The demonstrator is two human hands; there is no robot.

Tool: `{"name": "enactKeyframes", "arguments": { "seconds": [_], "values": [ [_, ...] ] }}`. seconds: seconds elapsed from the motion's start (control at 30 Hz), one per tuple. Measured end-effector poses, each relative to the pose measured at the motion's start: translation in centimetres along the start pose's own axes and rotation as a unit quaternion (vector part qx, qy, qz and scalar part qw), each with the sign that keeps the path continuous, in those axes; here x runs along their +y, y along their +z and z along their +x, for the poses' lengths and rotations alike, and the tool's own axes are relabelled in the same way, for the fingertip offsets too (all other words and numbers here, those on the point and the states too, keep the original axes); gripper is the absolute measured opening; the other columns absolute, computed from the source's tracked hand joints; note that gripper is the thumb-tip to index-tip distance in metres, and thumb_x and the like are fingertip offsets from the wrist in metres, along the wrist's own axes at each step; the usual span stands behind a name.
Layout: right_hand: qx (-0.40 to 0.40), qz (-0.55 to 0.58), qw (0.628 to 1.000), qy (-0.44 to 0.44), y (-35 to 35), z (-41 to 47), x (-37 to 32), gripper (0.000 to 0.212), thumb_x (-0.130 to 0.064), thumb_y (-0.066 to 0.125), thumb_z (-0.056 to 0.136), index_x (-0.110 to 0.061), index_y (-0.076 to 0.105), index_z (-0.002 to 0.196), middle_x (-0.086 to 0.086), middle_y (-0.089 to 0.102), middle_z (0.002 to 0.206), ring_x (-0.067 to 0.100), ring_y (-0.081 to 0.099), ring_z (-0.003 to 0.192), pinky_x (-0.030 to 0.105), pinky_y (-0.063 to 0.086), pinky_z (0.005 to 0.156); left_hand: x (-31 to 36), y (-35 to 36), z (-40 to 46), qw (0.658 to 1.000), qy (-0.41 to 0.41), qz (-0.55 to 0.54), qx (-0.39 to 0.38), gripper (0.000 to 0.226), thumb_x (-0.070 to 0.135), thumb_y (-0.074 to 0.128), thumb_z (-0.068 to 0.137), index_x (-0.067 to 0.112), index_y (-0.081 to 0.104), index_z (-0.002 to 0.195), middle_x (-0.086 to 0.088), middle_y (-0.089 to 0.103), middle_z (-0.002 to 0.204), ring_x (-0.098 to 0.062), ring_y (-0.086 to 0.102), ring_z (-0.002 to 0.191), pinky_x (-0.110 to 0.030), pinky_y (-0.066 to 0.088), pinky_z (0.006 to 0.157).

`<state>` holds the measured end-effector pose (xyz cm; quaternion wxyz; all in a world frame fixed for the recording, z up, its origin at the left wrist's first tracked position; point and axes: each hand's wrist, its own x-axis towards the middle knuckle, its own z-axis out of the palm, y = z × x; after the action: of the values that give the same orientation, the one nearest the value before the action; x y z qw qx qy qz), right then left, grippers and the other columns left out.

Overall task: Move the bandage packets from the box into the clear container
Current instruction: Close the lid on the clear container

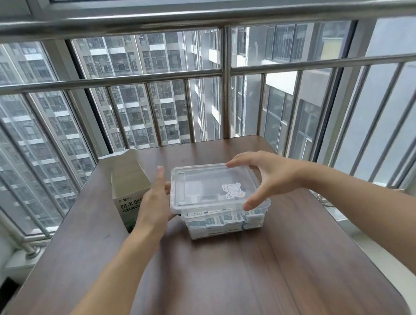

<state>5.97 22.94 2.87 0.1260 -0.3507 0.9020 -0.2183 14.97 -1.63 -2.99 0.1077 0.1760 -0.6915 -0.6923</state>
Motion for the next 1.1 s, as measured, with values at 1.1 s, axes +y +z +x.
{"name": "enactKeyframes", "arguments": {
  "seconds": [1.1],
  "values": [
    [0.129,0.367,0.882,0.268,4.6,-0.8,1.8,0.060,-0.044,0.070,0.089,-0.005,0.057,0.133,0.006,0.071,0.120,0.015,0.070,0.084,0.028,0.058,0.066,-1.8,-0.1,0.6,0.991,-0.129,0.030,0.006,0.043,0.039,0.064,0.096,0.002,0.067,0.118,-0.013,0.074,0.107,-0.028,0.074,0.087,-0.028,0.062,0.060]
  ]
}}
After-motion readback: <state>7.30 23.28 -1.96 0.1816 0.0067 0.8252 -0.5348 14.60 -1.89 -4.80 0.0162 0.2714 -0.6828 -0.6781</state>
